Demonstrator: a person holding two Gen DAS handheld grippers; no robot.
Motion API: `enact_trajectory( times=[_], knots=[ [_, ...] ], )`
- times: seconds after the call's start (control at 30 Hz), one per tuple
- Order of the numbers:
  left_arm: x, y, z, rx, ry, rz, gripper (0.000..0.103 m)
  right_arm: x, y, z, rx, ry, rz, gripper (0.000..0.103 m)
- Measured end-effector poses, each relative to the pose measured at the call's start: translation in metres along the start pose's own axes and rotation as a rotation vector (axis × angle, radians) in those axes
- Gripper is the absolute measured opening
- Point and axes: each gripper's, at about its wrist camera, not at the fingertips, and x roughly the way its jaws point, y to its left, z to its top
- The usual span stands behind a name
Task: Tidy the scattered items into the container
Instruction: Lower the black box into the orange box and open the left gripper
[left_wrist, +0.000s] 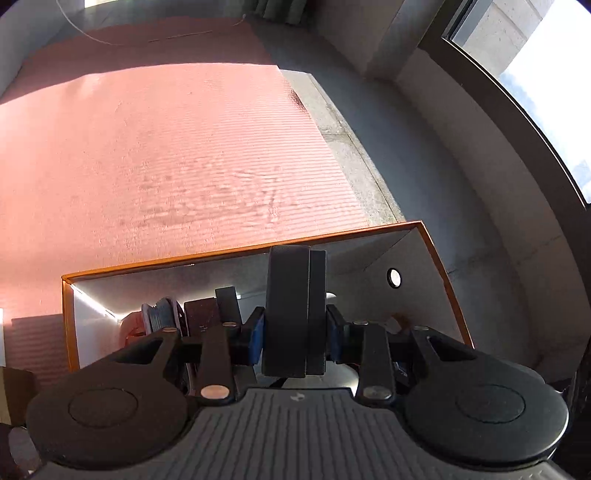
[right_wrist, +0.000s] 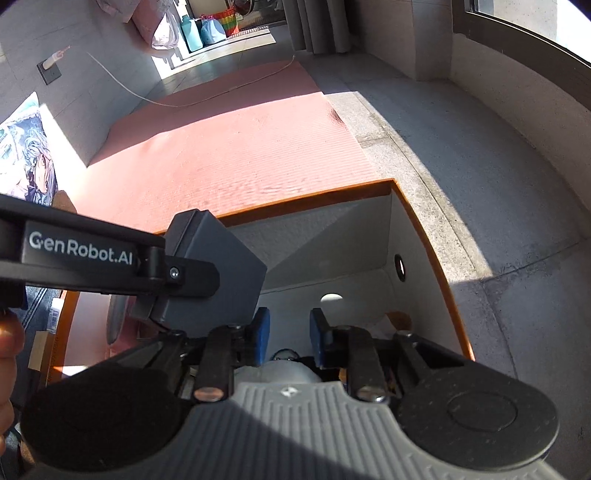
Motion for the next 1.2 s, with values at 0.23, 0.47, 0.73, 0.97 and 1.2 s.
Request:
enact_trajectory(
  times=[0.23, 0.47, 0.73, 0.97, 1.2],
  knots=[
    [0.021, 0.000, 0.001, -0.024, 0.033, 0.058, 0.039, 0.027, 0.000, 0.001, 0.054, 0.035, 0.067, 0.023],
    [0.027, 0.008, 0.001, -0.059, 0.062, 0.036, 0.046, 0.037, -0.008, -0.001, 0.118, 0.064, 0.122, 0.020],
    [-0.003, 0.007, 0.001, -0.002, 0.018, -0.007, 0.053, 0.035, -0.008, -0.003, 0.113, 0.059, 0.119, 0.020],
    [-0.054, 0.027, -0.025, 0.065, -0.087, 0.006, 0.053, 0.002, -0.010, -0.004, 0.108, -0.028, 0.090, 0.029],
    [-0.095, 0.058, -0.070, 0.099, -0.187, 0.037, 0.053, -0.029, 0.030, -0.018, -0.207, 0.053, 0.098, 0.040]
  ],
)
